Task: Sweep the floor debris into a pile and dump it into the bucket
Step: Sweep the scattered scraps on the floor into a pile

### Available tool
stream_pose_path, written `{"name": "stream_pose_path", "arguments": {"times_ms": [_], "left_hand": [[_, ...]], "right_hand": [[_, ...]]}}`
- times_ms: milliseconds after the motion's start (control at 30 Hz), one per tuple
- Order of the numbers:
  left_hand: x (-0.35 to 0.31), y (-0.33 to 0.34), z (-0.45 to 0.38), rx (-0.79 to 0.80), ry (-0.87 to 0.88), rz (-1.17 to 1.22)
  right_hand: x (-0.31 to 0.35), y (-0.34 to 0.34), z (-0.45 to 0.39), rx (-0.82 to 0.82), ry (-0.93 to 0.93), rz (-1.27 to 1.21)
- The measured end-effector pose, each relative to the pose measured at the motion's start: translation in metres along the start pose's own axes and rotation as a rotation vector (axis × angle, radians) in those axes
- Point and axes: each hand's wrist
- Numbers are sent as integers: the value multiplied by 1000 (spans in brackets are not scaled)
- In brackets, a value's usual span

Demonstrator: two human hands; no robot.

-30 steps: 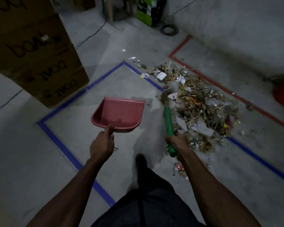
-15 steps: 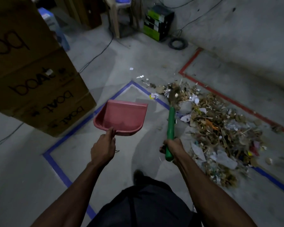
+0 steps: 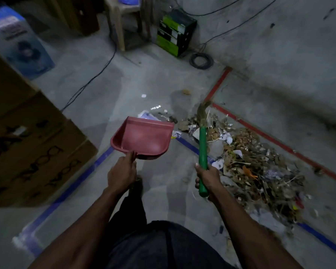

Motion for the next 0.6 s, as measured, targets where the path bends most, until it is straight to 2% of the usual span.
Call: {"name": "stream_pose_path", "arguments": {"times_ms": [100, 233, 400, 600], "left_hand": [[-3, -13, -79, 61, 50, 1], [-18, -37, -178, 116, 213, -44], [-47, -49, -285, 168, 278, -108], [-73, -31, -407, 228, 316, -227]], "right_hand": [[36, 36, -34, -63, 45, -40], [88, 73, -69, -111, 95, -84], [145, 105, -118, -134, 125, -89], [211, 141, -216, -99, 159, -54]]}}
Point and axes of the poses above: each hand's wrist, its own z-axis away from the middle knuckle, its own y-axis out of the palm, x = y × z, and after that the axes turned 5 degrees about -x, right-handed
